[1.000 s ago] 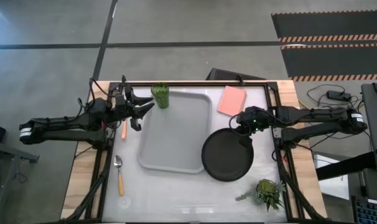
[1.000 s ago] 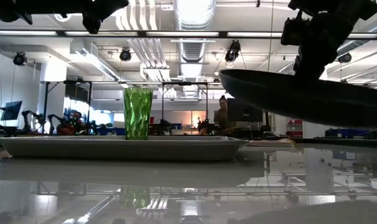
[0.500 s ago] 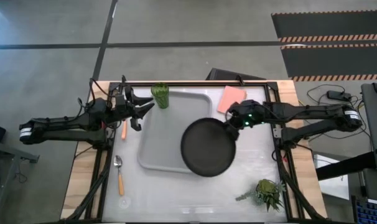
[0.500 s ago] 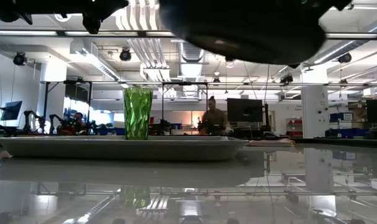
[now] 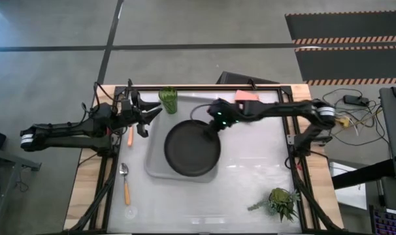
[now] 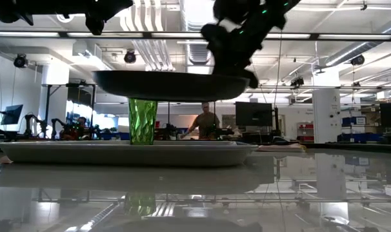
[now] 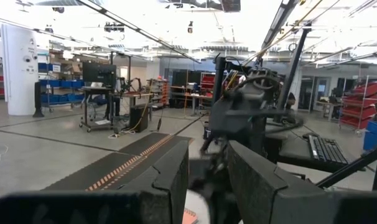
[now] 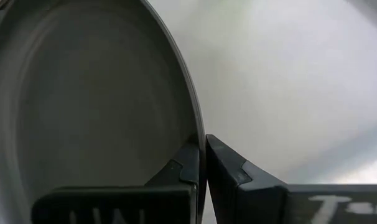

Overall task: Pick and place plate/cup/fork/spoon on tray
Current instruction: Put the black plate on the gray serving tray to the left of the green cup

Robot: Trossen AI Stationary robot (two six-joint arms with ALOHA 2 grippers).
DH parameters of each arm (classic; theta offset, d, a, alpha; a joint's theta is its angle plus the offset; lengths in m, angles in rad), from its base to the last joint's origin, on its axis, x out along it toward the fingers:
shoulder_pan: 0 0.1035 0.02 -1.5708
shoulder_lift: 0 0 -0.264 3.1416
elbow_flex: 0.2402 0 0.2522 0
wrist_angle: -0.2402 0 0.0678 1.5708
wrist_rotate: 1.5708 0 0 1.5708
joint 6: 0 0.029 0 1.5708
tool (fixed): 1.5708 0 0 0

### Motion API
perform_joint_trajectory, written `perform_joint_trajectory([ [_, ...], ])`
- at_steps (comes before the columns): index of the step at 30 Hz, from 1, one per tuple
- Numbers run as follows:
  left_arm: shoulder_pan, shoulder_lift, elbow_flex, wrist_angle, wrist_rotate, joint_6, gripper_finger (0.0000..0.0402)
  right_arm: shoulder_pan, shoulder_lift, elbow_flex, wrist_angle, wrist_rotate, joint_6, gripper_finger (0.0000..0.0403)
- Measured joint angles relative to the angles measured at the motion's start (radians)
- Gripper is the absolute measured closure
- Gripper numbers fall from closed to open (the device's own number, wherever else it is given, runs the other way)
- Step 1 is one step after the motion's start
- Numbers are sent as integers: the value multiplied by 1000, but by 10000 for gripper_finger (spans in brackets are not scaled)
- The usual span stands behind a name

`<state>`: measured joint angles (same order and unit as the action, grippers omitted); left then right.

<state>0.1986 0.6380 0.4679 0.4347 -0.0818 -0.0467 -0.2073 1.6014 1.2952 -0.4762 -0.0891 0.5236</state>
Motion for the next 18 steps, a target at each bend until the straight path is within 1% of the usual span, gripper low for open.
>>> perform_joint_trajectory([
  [4,0,-5,0,0,0,0,308,-40,109,86,3,-17,-8,394],
  [9,0,-6,0,-2,0,0,308,-76,207,156,3,-17,-45,394],
  [13,0,-7,0,-2,0,0,308,-81,262,183,3,-24,-53,394],
  [18,0,-11,0,-3,0,0,308,-81,282,186,13,-17,-59,394],
])
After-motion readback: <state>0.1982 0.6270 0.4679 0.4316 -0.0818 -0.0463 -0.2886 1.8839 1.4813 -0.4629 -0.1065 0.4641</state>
